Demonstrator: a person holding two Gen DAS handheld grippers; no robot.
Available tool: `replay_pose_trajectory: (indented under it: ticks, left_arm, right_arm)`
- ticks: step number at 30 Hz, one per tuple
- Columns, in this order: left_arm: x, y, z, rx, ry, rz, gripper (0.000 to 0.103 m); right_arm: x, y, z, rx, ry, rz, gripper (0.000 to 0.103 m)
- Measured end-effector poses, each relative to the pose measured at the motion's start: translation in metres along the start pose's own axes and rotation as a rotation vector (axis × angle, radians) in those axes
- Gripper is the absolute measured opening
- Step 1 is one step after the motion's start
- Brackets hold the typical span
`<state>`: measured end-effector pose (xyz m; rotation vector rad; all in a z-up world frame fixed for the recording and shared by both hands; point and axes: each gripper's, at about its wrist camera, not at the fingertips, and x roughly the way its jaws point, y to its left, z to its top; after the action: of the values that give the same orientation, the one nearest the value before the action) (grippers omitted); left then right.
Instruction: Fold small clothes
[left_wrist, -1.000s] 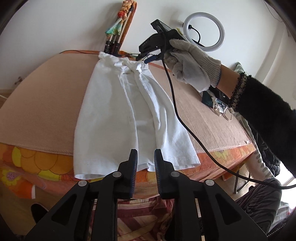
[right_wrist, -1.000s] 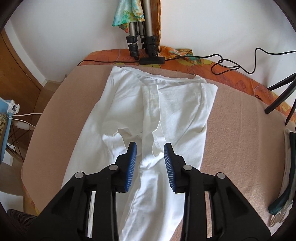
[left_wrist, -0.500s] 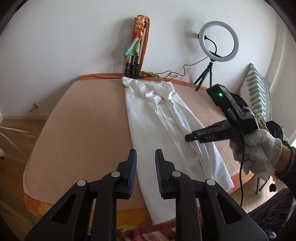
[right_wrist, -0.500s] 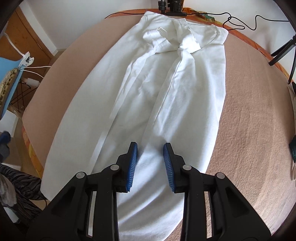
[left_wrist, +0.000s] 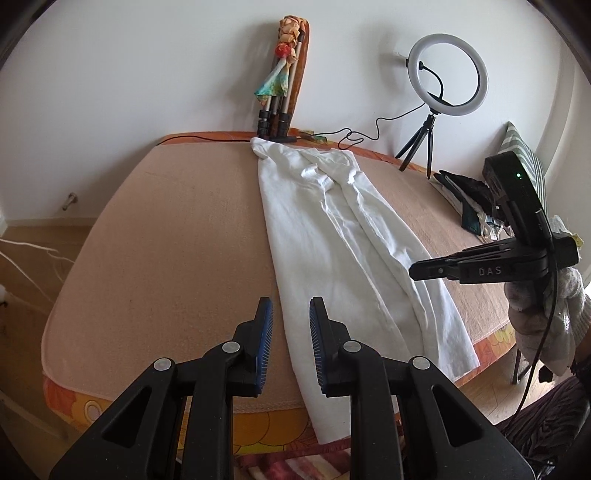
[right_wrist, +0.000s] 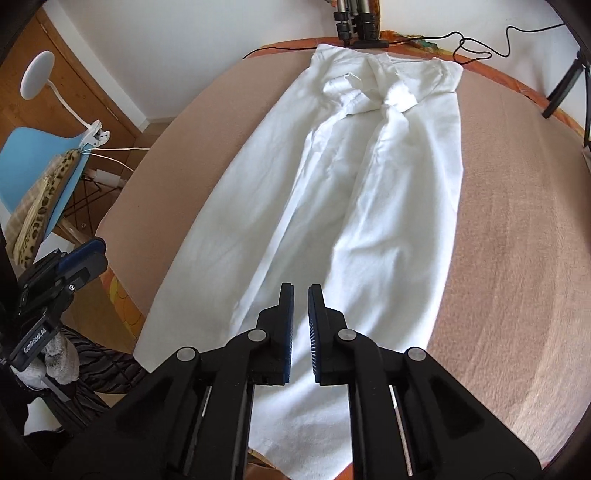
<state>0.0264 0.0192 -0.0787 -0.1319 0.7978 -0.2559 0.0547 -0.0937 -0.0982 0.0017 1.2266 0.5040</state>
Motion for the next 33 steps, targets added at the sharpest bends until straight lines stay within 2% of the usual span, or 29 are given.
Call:
replay_pose_trajectory:
  ticks: [2, 3, 5, 8, 10, 11, 13, 14, 16, 20, 22, 23, 24, 26, 28, 30, 33]
  left_arm:
    - [0.002, -0.001, -0.002, 0.002, 0.014, -0.001, 0.019]
    - [0.003, -0.001, -0.003, 0.0, 0.021, -0.004, 0.019]
    - [0.005, 0.0, -0.004, -0.008, 0.029, -0.009, 0.019]
    - [0.003, -0.001, -0.003, -0.006, 0.019, -0.004, 0.019]
    - [0.001, -0.001, -0.002, -0.002, 0.009, 0.002, 0.019]
    - [0.0, 0.0, -0.002, 0.0, 0.004, 0.004, 0.019]
    - [-0.001, 0.0, -0.002, 0.003, 0.0, 0.007, 0.019]
    - [-0.002, 0.001, -0.003, 0.005, 0.001, 0.008, 0.019]
    - [-0.002, 0.001, -0.005, 0.003, 0.004, 0.011, 0.019]
    - [0.002, 0.0, -0.005, 0.001, 0.021, 0.001, 0.019]
    - [0.006, 0.001, -0.007, -0.006, 0.042, -0.011, 0.019]
    - [0.008, 0.001, -0.008, -0.015, 0.06, -0.03, 0.019]
    - [0.01, 0.001, -0.01, -0.024, 0.078, -0.042, 0.019]
    - [0.012, 0.001, -0.015, -0.035, 0.107, -0.056, 0.019]
    - [0.014, 0.001, -0.022, -0.044, 0.146, -0.088, 0.029]
    - [0.016, 0.002, -0.029, -0.068, 0.183, -0.123, 0.034]
    - [0.022, 0.002, -0.041, -0.093, 0.234, -0.141, 0.034]
  right_arm:
    - [-0.003, -0.002, -0.011, 0.026, 0.013, 0.019, 0.018]
    - [-0.001, -0.001, -0.014, 0.03, 0.019, 0.006, 0.026]
    - [0.006, -0.001, -0.014, 0.027, 0.017, -0.022, 0.033]
    - [0.02, -0.006, -0.009, 0.051, 0.024, -0.04, 0.033]
    - [0.029, -0.005, -0.003, 0.051, 0.031, -0.092, 0.033]
    - [0.032, -0.003, -0.001, 0.037, 0.033, -0.112, 0.032]
    - [0.032, 0.001, 0.0, 0.008, 0.028, -0.145, 0.012]
    - [0.032, 0.002, 0.0, 0.004, 0.029, -0.148, 0.005]
    - [0.028, 0.001, 0.0, 0.004, 0.016, -0.136, 0.004]
    - [0.015, 0.01, -0.001, 0.0, -0.014, 0.035, 0.004]
    - [0.011, 0.013, -0.003, -0.01, -0.016, -0.014, 0.005]
    - [0.009, 0.011, -0.005, -0.004, -0.007, -0.025, 0.01]
    - [0.004, 0.007, -0.01, 0.016, -0.008, -0.016, 0.023]
    - [-0.013, -0.01, -0.025, 0.058, -0.054, 0.012, 0.044]
    - [-0.027, -0.023, -0.042, 0.092, -0.089, -0.027, 0.044]
    - [-0.037, -0.037, -0.064, 0.133, -0.089, -0.046, 0.044]
    - [-0.037, -0.053, -0.09, 0.176, -0.056, -0.048, 0.044]
